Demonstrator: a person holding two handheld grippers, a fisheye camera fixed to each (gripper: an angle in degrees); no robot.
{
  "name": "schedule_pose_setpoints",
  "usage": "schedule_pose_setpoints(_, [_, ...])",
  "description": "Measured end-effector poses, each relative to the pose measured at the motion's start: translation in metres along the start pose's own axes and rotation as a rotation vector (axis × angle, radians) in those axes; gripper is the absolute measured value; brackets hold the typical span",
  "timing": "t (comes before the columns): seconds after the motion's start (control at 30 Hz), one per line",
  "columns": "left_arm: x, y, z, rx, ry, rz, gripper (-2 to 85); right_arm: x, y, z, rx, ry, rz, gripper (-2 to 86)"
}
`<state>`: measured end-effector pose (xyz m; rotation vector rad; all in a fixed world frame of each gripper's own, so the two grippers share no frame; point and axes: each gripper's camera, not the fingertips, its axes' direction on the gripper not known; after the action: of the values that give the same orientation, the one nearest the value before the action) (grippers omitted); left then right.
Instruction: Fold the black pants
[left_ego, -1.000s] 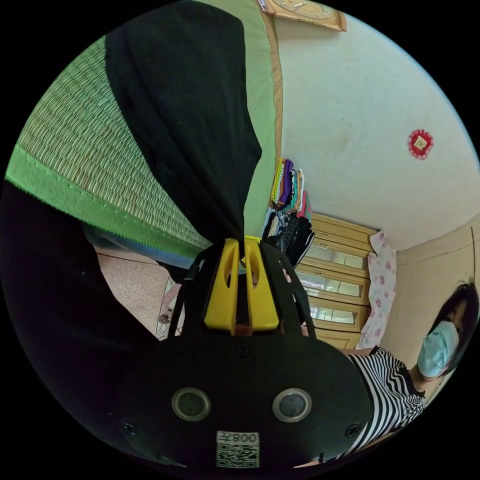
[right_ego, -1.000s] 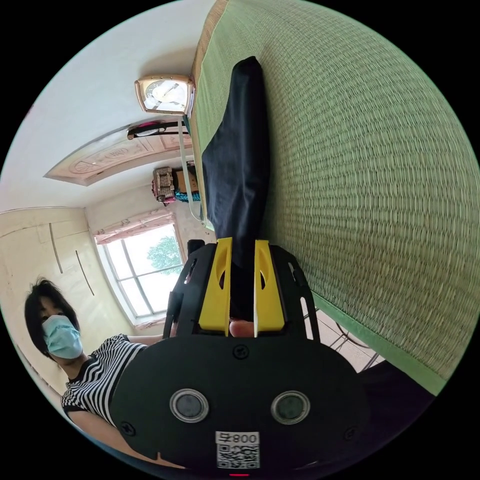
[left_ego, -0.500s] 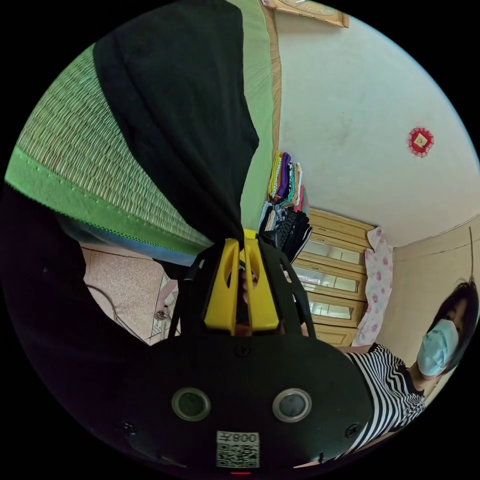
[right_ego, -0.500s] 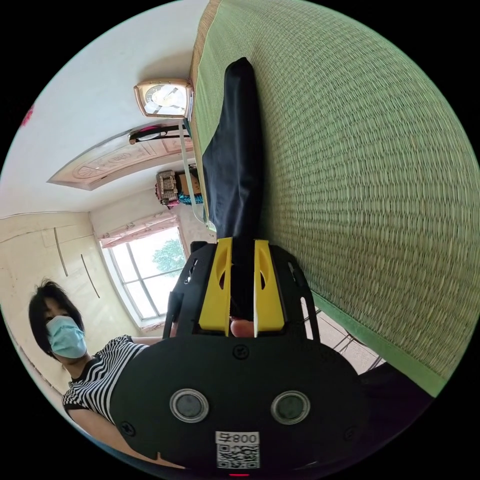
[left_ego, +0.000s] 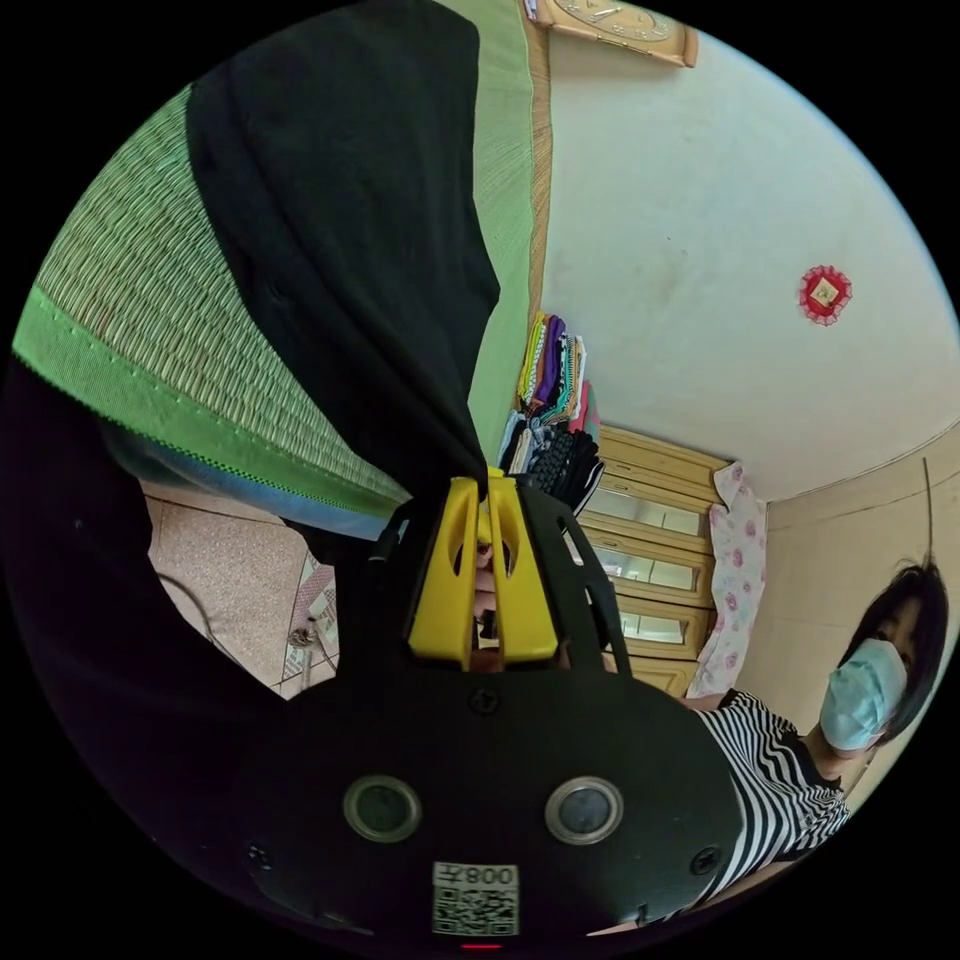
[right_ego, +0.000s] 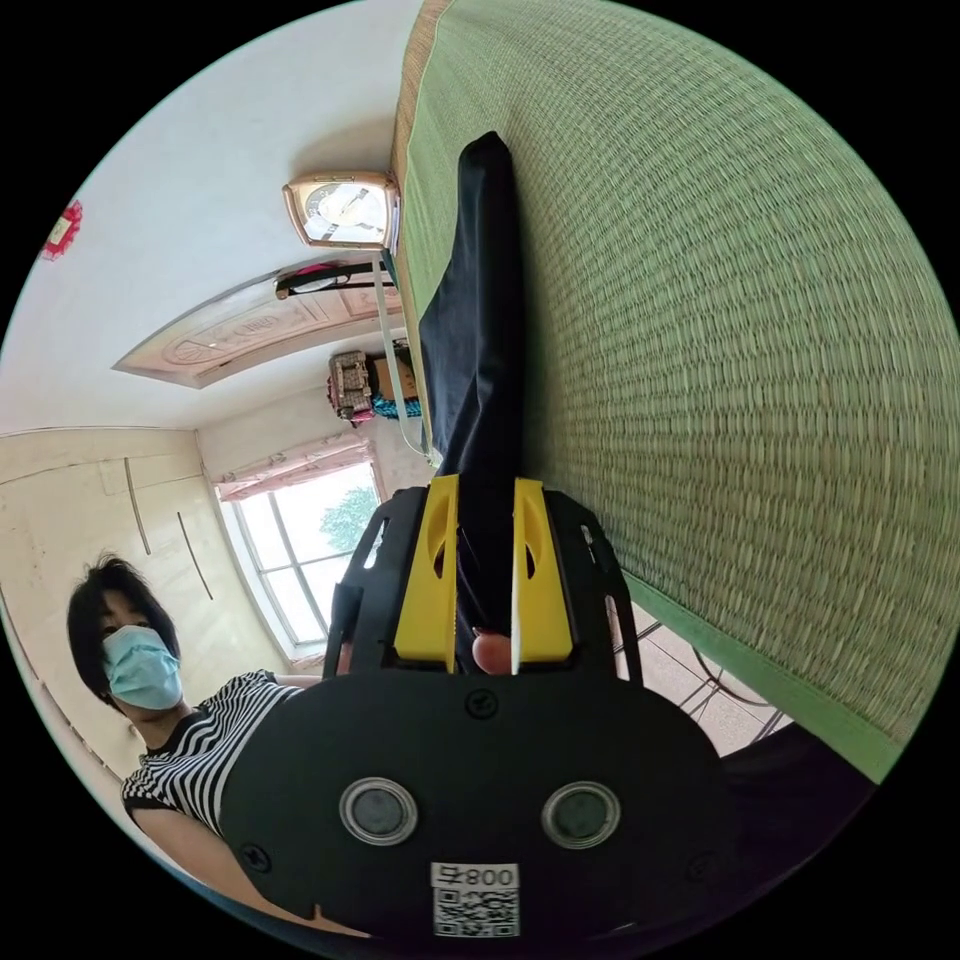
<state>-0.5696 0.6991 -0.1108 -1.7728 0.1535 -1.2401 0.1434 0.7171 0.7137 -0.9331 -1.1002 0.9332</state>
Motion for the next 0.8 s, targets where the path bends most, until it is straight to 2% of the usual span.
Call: schedule_pose_setpoints(0.8, [0.018, 0.003, -0.011, -0.012, -0.063, 0.000, 2.2, -0.005, 0.001, -0.002, -0.019, -0.055, 0.044, 6.1])
